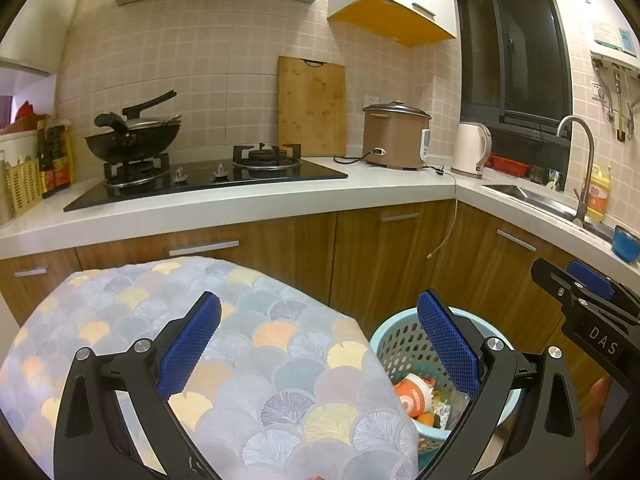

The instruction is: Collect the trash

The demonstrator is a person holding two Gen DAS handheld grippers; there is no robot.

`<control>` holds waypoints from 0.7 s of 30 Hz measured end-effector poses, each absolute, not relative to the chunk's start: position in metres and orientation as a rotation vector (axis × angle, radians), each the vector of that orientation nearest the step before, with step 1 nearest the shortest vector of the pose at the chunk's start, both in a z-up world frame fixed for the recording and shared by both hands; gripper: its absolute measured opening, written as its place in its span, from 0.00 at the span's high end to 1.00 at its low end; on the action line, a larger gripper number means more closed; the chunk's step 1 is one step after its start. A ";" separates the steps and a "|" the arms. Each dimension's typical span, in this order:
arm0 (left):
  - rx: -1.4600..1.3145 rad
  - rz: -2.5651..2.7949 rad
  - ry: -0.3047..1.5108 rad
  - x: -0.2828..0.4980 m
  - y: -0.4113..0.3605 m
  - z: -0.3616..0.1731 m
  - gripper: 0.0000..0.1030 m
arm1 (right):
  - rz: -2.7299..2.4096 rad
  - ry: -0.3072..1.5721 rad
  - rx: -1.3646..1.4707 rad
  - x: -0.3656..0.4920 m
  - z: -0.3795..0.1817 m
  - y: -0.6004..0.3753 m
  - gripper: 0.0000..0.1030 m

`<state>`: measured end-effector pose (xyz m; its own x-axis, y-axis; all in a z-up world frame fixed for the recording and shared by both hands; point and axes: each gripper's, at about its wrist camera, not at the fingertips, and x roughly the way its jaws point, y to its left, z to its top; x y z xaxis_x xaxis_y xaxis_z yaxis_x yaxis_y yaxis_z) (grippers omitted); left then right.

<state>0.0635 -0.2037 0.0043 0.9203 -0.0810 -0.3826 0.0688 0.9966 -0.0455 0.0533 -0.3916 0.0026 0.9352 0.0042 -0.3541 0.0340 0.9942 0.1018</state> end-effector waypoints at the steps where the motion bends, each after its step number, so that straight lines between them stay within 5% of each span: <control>1: -0.032 -0.079 0.394 0.064 -0.203 0.005 0.07 | -0.014 0.362 0.107 0.053 0.003 -0.391 0.38; 21: -0.043 -0.073 0.401 0.064 -0.193 0.004 0.07 | -0.007 0.352 0.112 0.053 0.008 -0.388 0.38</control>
<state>0.0635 -0.1928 0.0037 0.9183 -0.0792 -0.3879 0.0623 0.9965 -0.0559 0.0535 -0.3885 0.0081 0.9387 0.0121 -0.3446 0.0267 0.9938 0.1078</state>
